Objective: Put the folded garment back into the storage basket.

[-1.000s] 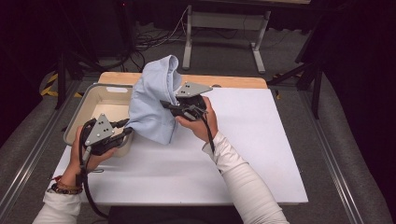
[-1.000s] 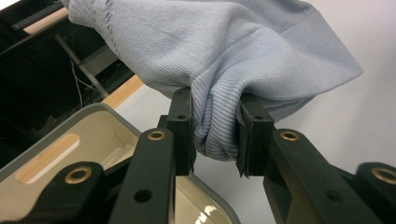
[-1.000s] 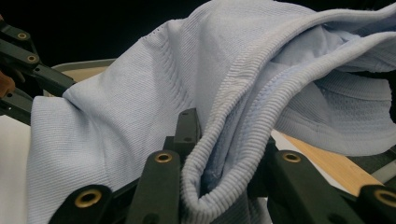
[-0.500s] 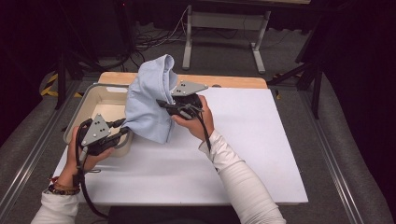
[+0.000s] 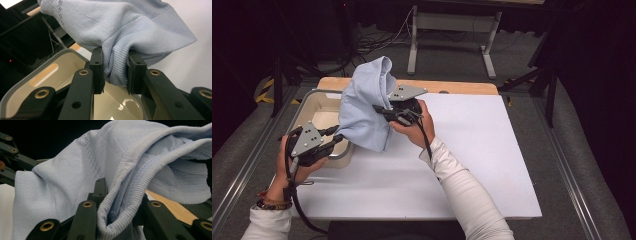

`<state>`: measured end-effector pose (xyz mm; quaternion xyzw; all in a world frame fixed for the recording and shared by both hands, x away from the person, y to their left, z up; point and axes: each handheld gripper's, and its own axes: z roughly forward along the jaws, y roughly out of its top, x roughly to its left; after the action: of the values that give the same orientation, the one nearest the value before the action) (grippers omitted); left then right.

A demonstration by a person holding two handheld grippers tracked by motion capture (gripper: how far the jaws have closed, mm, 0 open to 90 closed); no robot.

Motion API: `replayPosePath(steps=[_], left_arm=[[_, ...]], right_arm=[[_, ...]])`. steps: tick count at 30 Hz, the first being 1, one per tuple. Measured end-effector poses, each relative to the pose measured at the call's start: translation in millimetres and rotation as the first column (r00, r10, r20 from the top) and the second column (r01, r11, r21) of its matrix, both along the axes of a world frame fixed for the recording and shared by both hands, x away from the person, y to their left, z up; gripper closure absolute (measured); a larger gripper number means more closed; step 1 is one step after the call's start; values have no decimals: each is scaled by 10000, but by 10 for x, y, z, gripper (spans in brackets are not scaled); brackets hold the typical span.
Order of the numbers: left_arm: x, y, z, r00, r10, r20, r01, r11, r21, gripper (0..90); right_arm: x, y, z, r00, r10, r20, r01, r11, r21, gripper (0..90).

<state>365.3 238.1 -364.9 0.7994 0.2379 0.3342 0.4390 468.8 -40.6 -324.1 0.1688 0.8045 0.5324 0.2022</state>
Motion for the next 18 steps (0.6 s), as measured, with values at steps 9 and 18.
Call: replayPosePath(steps=[9, 18], left_arm=[[4, 114, -8, 9997, 240, -8, -240, 9997, 41, 713], [21, 226, -36, 9988, 493, -76, -493, 9988, -47, 713]], right_arm=[[62, 151, -7, 9999, 159, 18, -159, 9999, -25, 722], [117, 296, -20, 9997, 257, -33, -257, 9997, -58, 722]])
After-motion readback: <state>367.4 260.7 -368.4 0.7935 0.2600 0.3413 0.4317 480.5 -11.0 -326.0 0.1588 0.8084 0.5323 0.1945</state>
